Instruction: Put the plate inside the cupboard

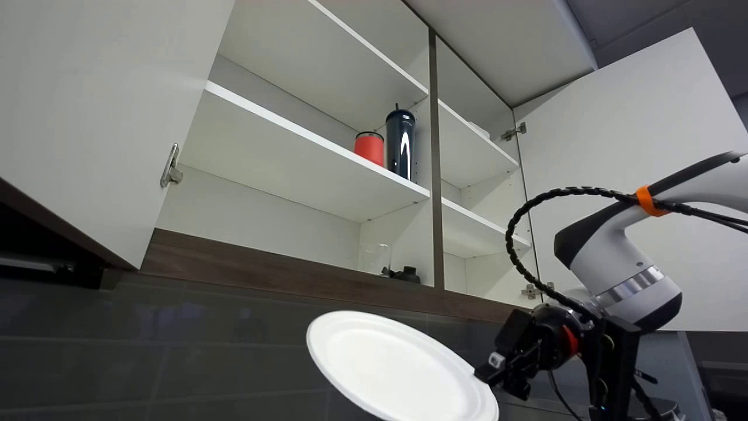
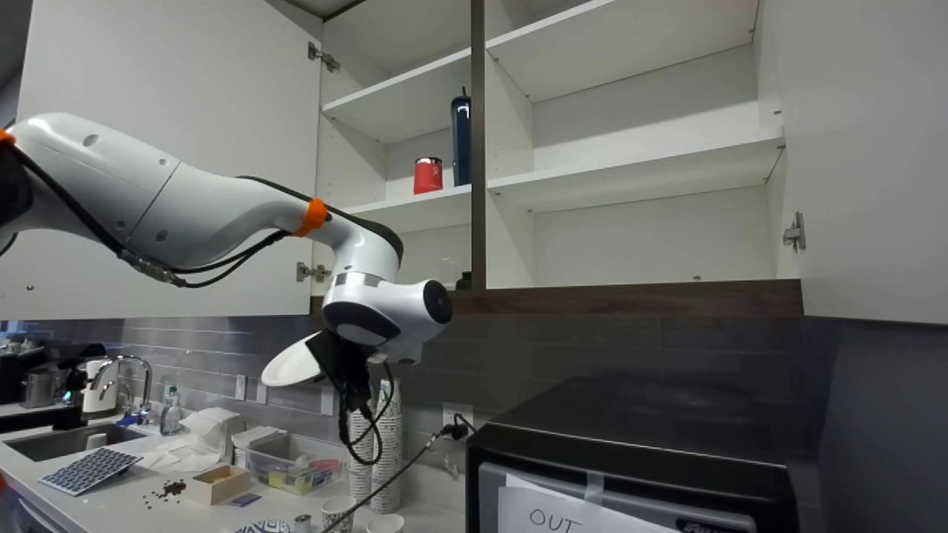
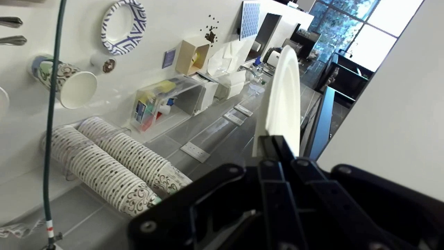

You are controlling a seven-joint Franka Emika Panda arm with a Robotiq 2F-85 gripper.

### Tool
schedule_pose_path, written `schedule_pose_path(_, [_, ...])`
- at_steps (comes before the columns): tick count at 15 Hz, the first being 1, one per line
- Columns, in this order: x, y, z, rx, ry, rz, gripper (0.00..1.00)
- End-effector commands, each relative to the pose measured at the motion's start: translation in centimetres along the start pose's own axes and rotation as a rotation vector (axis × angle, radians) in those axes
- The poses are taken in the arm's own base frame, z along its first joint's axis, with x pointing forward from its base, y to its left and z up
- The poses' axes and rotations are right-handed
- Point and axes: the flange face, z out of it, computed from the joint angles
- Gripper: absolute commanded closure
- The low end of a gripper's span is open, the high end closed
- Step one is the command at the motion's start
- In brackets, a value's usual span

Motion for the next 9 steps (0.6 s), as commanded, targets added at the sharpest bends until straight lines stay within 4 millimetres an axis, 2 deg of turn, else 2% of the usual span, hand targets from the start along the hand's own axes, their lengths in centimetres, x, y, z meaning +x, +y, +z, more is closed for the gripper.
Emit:
schedule_pose_path(1, [2.6, -4.4, 0.8, 0.015, 0.024, 0.001, 0.99])
schedule_pose_path(6, [6.5, -10.0, 1.1, 0.007, 0.07, 0.009, 0.99])
schedule_pose_path(9, [9.2, -12.7, 1.4, -0.021, 0.151, 0.038, 0.99])
